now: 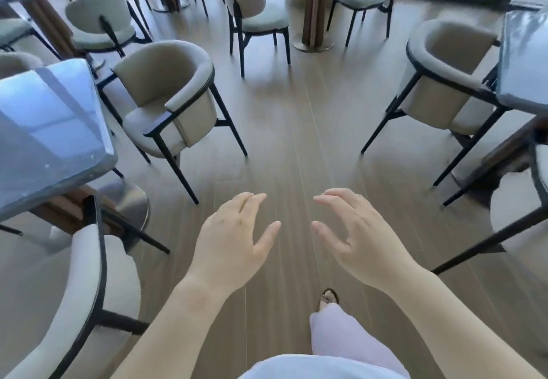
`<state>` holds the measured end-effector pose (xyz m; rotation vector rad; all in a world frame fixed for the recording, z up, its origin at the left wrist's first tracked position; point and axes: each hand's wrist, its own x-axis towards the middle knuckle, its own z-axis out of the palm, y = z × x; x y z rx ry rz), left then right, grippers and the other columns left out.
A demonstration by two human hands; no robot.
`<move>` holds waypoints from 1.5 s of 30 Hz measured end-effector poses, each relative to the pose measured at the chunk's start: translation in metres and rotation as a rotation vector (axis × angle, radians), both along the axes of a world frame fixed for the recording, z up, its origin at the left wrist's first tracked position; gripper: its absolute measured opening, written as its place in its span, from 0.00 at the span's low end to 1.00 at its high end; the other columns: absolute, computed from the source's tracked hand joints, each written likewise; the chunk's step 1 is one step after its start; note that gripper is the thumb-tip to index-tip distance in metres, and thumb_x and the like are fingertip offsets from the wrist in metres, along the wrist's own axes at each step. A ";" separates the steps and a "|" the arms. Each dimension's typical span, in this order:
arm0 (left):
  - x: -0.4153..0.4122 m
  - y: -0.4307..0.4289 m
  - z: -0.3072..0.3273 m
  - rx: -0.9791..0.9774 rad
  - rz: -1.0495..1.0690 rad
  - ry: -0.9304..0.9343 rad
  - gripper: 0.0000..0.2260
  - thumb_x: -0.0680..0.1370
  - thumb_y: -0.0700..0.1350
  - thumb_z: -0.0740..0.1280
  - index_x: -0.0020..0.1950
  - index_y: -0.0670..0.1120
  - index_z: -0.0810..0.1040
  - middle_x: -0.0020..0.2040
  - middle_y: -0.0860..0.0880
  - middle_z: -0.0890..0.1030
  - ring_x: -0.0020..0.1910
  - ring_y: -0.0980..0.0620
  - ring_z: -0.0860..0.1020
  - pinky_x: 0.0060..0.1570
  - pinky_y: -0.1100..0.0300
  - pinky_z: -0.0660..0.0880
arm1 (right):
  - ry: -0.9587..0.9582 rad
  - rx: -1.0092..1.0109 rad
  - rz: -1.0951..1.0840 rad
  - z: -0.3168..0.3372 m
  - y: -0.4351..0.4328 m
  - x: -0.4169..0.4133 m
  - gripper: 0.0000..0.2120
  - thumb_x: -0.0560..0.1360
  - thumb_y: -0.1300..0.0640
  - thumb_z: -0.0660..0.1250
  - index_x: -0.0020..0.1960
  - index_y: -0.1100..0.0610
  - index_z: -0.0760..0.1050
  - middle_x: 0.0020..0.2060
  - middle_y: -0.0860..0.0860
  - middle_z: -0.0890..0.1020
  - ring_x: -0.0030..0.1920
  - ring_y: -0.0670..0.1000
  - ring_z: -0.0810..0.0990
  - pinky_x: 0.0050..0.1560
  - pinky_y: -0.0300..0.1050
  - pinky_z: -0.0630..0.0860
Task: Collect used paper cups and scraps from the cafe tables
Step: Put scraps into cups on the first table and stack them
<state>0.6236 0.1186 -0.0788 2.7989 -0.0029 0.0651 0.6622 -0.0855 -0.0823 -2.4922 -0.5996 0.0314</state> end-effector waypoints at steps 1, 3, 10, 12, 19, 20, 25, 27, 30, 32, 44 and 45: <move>0.017 0.002 -0.001 -0.004 -0.007 0.002 0.24 0.77 0.60 0.54 0.71 0.53 0.62 0.70 0.56 0.65 0.68 0.58 0.64 0.64 0.62 0.63 | 0.002 -0.003 -0.002 -0.001 0.003 0.017 0.19 0.76 0.47 0.60 0.64 0.52 0.69 0.62 0.46 0.71 0.63 0.47 0.67 0.62 0.45 0.67; 0.055 0.002 -0.001 -0.018 -0.030 -0.006 0.24 0.77 0.60 0.55 0.71 0.53 0.62 0.70 0.57 0.66 0.68 0.58 0.65 0.63 0.61 0.64 | 0.008 0.005 -0.006 -0.005 0.010 0.054 0.18 0.76 0.47 0.60 0.64 0.51 0.70 0.62 0.45 0.71 0.63 0.46 0.67 0.61 0.46 0.67; 0.229 0.005 -0.002 -0.040 -0.073 -0.027 0.24 0.77 0.60 0.55 0.71 0.53 0.63 0.67 0.57 0.68 0.66 0.58 0.66 0.63 0.58 0.67 | -0.007 0.031 -0.039 -0.011 0.022 0.222 0.18 0.76 0.46 0.59 0.63 0.51 0.70 0.61 0.44 0.71 0.63 0.45 0.68 0.60 0.46 0.69; 0.282 0.007 -0.001 -0.035 -0.077 -0.019 0.24 0.77 0.60 0.55 0.71 0.52 0.63 0.67 0.57 0.68 0.66 0.58 0.66 0.63 0.60 0.66 | -0.003 0.030 -0.033 -0.009 0.023 0.276 0.17 0.76 0.46 0.59 0.63 0.50 0.70 0.61 0.43 0.71 0.62 0.45 0.68 0.59 0.45 0.68; 0.438 0.033 -0.002 -0.018 -0.028 0.007 0.23 0.77 0.60 0.55 0.70 0.52 0.63 0.67 0.57 0.69 0.65 0.58 0.67 0.62 0.60 0.67 | 0.022 0.009 0.054 -0.011 0.055 0.439 0.17 0.76 0.47 0.59 0.63 0.51 0.70 0.60 0.44 0.71 0.61 0.46 0.69 0.59 0.45 0.69; 0.453 0.043 -0.003 -0.023 -0.002 0.013 0.23 0.77 0.60 0.55 0.71 0.52 0.63 0.67 0.57 0.69 0.66 0.58 0.67 0.63 0.60 0.67 | 0.028 0.009 0.072 -0.012 0.064 0.458 0.17 0.76 0.47 0.58 0.63 0.51 0.70 0.60 0.44 0.71 0.61 0.45 0.69 0.58 0.45 0.69; 0.526 0.105 -0.010 -0.009 0.121 0.055 0.23 0.77 0.60 0.55 0.70 0.53 0.63 0.68 0.57 0.68 0.66 0.57 0.67 0.61 0.58 0.68 | 0.059 -0.028 0.213 -0.019 0.130 0.556 0.18 0.77 0.47 0.59 0.64 0.50 0.69 0.61 0.44 0.71 0.61 0.46 0.69 0.58 0.45 0.69; 0.563 0.130 -0.013 -0.025 0.154 0.036 0.23 0.77 0.60 0.56 0.70 0.53 0.64 0.68 0.57 0.68 0.65 0.56 0.67 0.61 0.58 0.68 | 0.067 -0.037 0.257 -0.021 0.160 0.595 0.18 0.77 0.46 0.58 0.64 0.50 0.68 0.61 0.43 0.70 0.61 0.46 0.69 0.58 0.46 0.69; 0.624 0.170 -0.014 -0.055 0.172 0.001 0.23 0.77 0.60 0.57 0.70 0.52 0.64 0.67 0.57 0.69 0.65 0.57 0.68 0.61 0.56 0.69 | 0.051 -0.012 0.270 -0.018 0.202 0.656 0.18 0.77 0.45 0.57 0.64 0.50 0.69 0.61 0.43 0.70 0.61 0.45 0.69 0.59 0.47 0.69; 0.668 0.196 -0.010 -0.045 0.158 0.004 0.24 0.77 0.60 0.56 0.70 0.53 0.63 0.67 0.57 0.68 0.65 0.57 0.67 0.61 0.58 0.68 | 0.029 -0.005 0.253 -0.011 0.224 0.697 0.18 0.77 0.45 0.57 0.64 0.50 0.69 0.61 0.43 0.71 0.62 0.45 0.69 0.60 0.46 0.69; 0.856 0.312 0.004 -0.060 0.150 -0.021 0.23 0.77 0.60 0.57 0.70 0.53 0.63 0.68 0.56 0.68 0.66 0.56 0.67 0.62 0.58 0.67 | 0.012 0.051 0.229 -0.001 0.338 0.876 0.18 0.77 0.46 0.57 0.63 0.52 0.71 0.60 0.45 0.72 0.60 0.47 0.71 0.59 0.45 0.70; 0.867 0.321 0.003 -0.065 0.167 -0.020 0.24 0.77 0.60 0.57 0.70 0.54 0.63 0.68 0.56 0.68 0.67 0.56 0.67 0.61 0.58 0.67 | 0.016 0.047 0.244 -0.003 0.348 0.889 0.18 0.77 0.46 0.57 0.63 0.52 0.71 0.60 0.45 0.72 0.60 0.47 0.71 0.59 0.45 0.70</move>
